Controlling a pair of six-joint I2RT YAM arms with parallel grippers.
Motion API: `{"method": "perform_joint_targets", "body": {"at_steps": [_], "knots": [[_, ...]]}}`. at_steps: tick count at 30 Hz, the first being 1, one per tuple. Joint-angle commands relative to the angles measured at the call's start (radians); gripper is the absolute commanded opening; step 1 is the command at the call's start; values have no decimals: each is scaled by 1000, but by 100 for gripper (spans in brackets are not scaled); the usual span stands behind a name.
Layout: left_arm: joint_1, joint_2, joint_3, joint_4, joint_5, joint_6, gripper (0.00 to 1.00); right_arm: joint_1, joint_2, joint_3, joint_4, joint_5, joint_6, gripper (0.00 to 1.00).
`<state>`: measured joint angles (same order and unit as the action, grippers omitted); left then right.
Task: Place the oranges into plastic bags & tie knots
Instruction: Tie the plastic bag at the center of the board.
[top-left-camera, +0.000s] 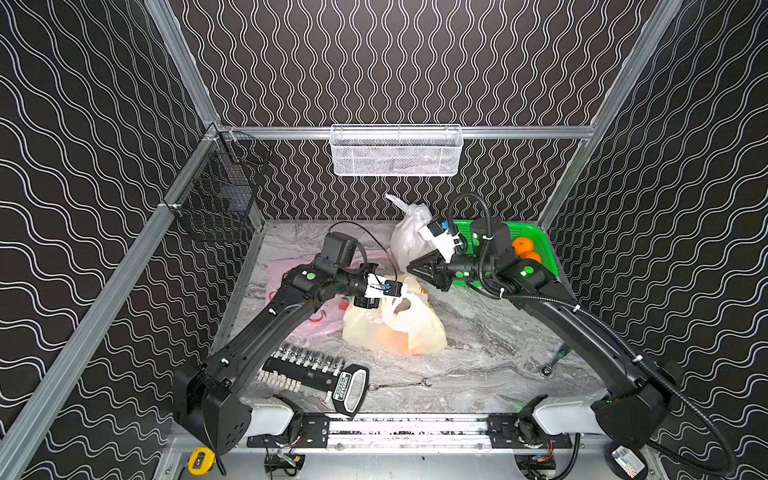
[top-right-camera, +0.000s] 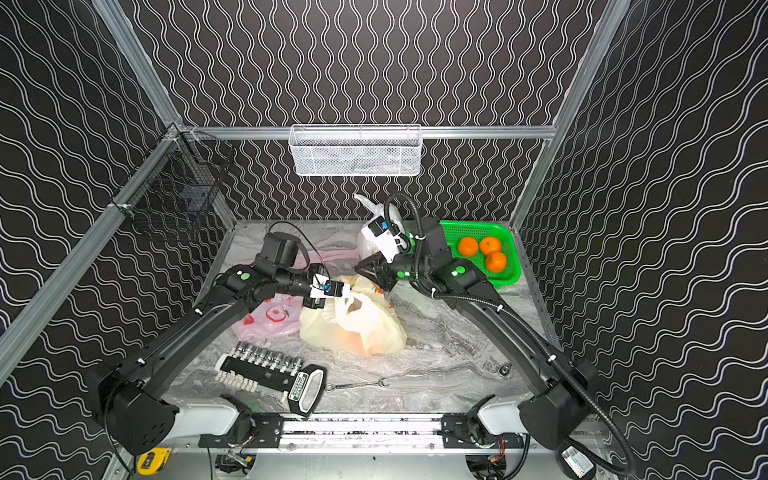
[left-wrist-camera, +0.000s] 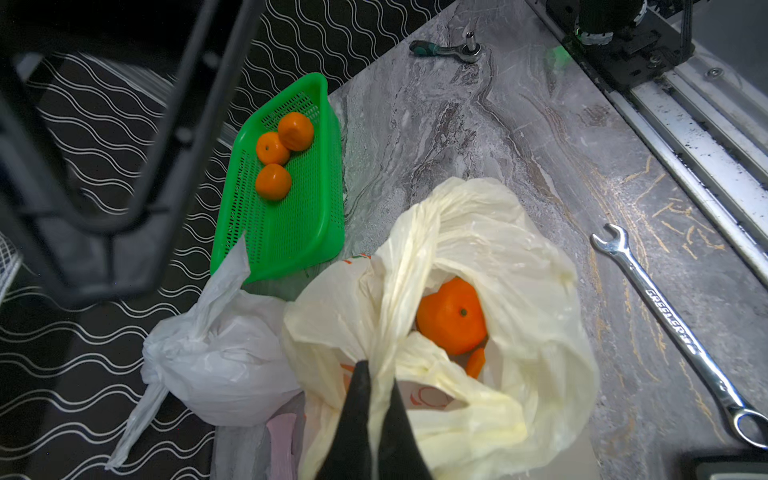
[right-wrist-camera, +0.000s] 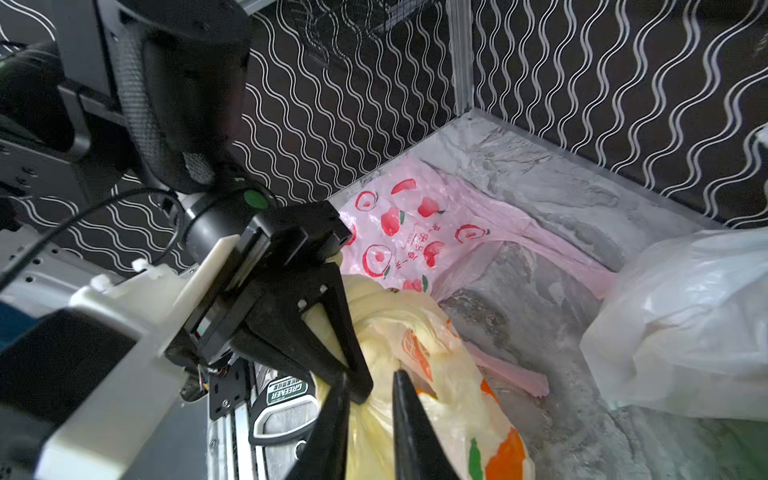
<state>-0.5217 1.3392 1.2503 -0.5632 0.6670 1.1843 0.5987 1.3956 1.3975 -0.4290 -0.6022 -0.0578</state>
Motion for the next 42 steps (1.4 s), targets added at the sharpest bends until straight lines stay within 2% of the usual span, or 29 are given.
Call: {"method": "perform_joint_targets", "body": {"at_steps": [1, 8, 15, 21, 33, 42], "knots": [[-6, 1, 2, 39, 39, 44, 0, -6, 46, 46, -129, -83, -61, 16], [-15, -8, -17, 41, 23, 66, 0, -29, 208, 134, -216, -195, -132, 15], [-17, -25, -57, 80, -18, 66, 0, -33, 381, 267, -351, -291, -260, 15], [-19, -47, -97, 156, -79, 56, 0, -46, 444, 314, -470, -360, -372, 15], [-17, -94, -191, 297, -119, 5, 0, -50, 421, 198, -337, -458, -322, 16], [-10, -115, -232, 347, -101, -42, 0, -49, 333, 24, -59, -555, -206, 18]]}}
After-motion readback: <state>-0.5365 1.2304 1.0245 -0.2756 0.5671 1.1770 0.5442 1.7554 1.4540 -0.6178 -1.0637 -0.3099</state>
